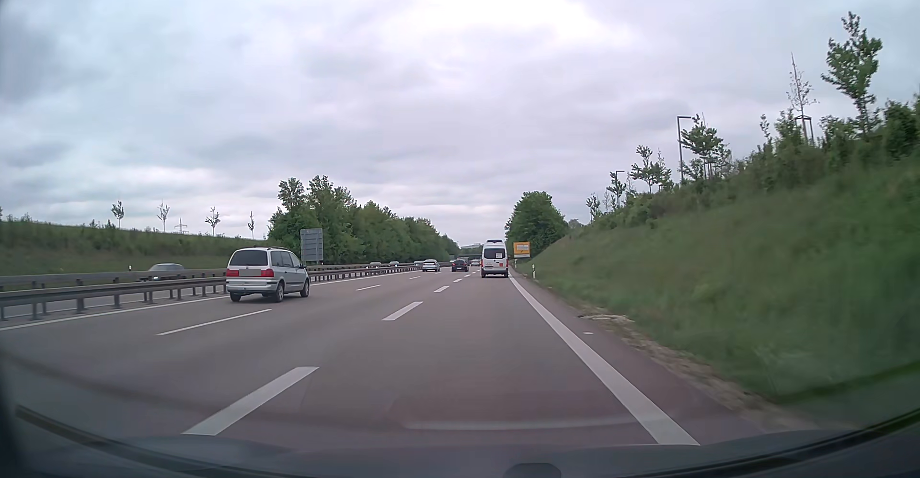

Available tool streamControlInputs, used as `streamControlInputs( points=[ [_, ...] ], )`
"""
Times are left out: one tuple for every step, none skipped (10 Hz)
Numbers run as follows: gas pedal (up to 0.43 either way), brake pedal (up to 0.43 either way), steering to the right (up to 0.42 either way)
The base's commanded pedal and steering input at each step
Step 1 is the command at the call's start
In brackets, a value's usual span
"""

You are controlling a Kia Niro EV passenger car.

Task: Follow the waypoints while adhering to traffic rules and regulations

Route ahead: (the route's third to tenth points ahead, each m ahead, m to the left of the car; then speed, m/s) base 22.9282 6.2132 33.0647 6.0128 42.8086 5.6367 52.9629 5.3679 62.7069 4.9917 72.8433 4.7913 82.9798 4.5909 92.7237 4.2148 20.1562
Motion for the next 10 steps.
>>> streamControlInputs(
  points=[
    [0.189, 0.0, -0.001],
    [0.189, 0.0, -0.001],
    [0.189, 0.0, -0.001],
    [0.189, 0.0, -0.001],
    [0.189, 0.0, -0.001],
    [0.189, 0.0, -0.001],
    [0.189, 0.0, -0.001],
    [0.189, 0.0, -0.001],
    [0.189, 0.0, -0.001],
    [0.189, 0.0, -0.001]
  ],
)
